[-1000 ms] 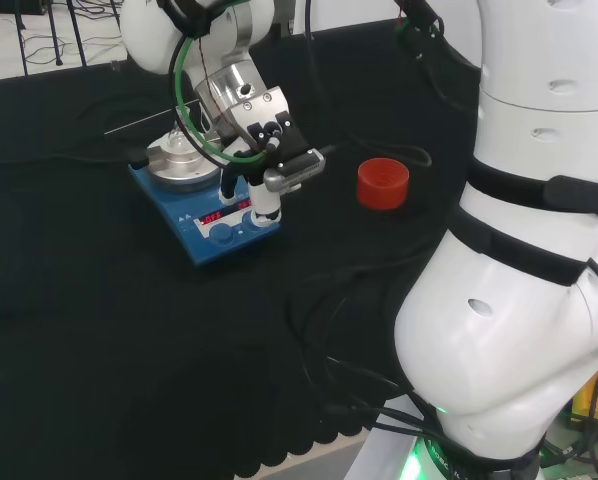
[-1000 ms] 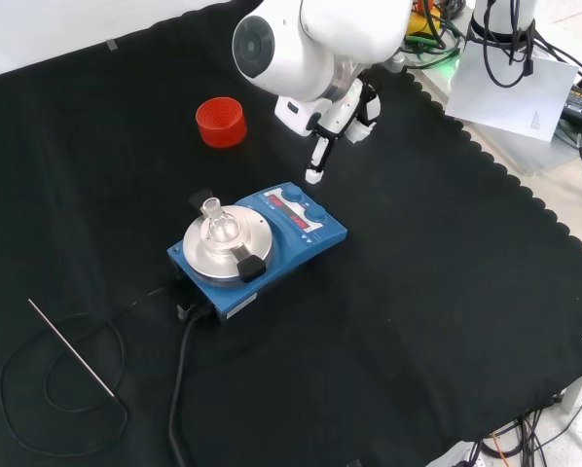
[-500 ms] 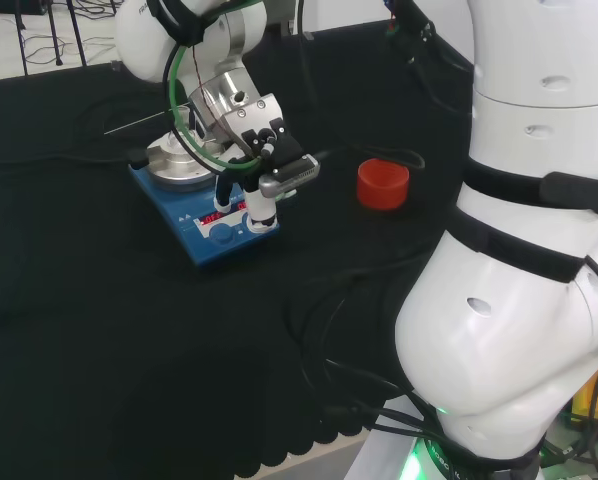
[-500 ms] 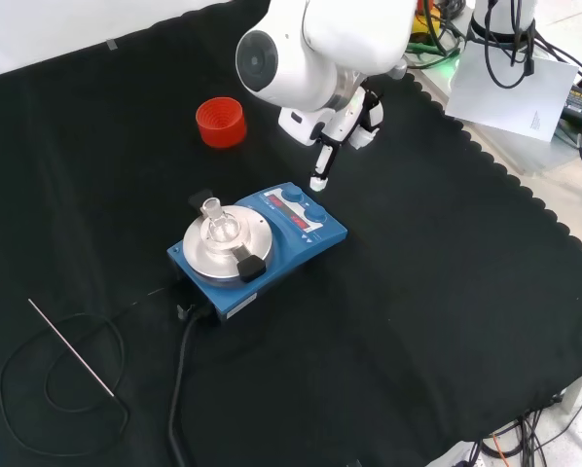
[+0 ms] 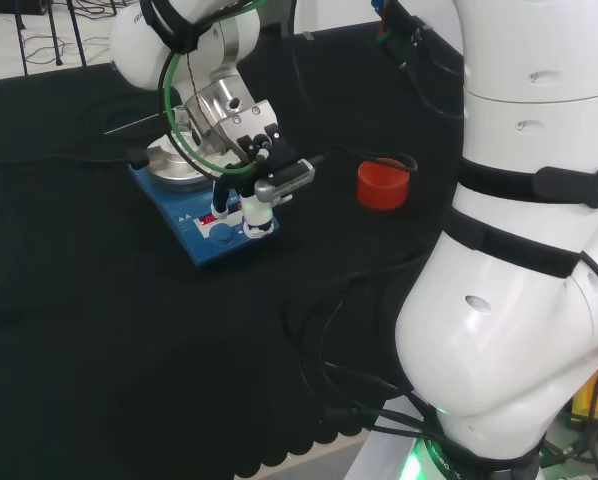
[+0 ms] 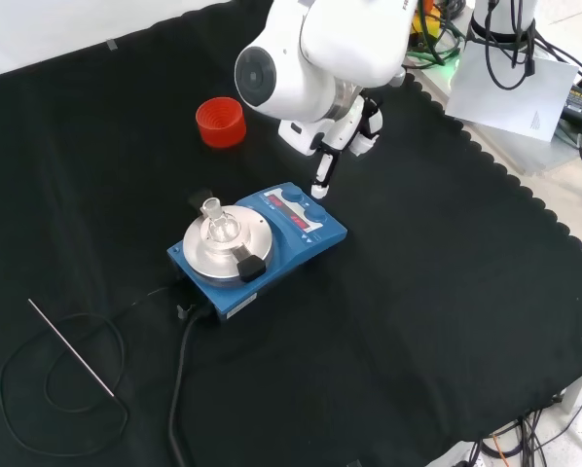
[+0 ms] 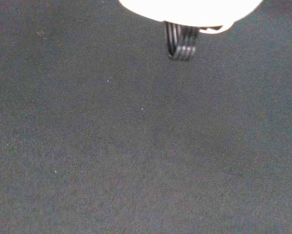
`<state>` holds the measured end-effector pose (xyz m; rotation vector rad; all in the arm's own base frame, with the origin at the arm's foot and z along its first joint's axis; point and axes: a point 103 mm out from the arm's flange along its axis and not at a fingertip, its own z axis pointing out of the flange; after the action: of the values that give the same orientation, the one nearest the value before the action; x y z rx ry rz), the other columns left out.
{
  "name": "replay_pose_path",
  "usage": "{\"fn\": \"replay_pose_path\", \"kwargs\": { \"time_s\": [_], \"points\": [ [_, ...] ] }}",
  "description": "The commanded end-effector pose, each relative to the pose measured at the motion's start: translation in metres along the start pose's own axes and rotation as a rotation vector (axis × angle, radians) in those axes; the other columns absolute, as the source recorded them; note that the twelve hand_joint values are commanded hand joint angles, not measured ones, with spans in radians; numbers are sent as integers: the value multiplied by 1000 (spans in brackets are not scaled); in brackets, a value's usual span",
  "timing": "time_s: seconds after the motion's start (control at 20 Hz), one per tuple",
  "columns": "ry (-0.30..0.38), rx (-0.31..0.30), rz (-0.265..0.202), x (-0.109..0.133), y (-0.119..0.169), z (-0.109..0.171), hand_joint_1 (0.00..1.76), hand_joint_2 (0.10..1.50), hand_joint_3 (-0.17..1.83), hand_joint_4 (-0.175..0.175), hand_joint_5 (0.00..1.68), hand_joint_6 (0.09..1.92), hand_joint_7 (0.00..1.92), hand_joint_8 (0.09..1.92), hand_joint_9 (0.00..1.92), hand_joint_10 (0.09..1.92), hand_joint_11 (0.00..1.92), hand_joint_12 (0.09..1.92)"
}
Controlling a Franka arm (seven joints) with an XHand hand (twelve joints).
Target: Turn on the heater.
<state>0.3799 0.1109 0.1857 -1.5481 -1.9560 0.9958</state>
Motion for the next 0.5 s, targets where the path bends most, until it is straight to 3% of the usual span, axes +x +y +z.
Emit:
{"fn": "replay_pose_path", "kwargs": {
  "time_s": [0.05, 0.5],
  "points": [
    [-3, 6, -1, 2, 4, 0, 1430, 657, 1096, -8, 274, 87, 1585, 1711, 1691, 1570, 1570, 1442],
    [-3, 21, 2, 1, 9, 3, 1429, 656, 1100, -8, 277, 87, 1587, 1710, 1692, 1570, 1570, 1443]
  ]
}}
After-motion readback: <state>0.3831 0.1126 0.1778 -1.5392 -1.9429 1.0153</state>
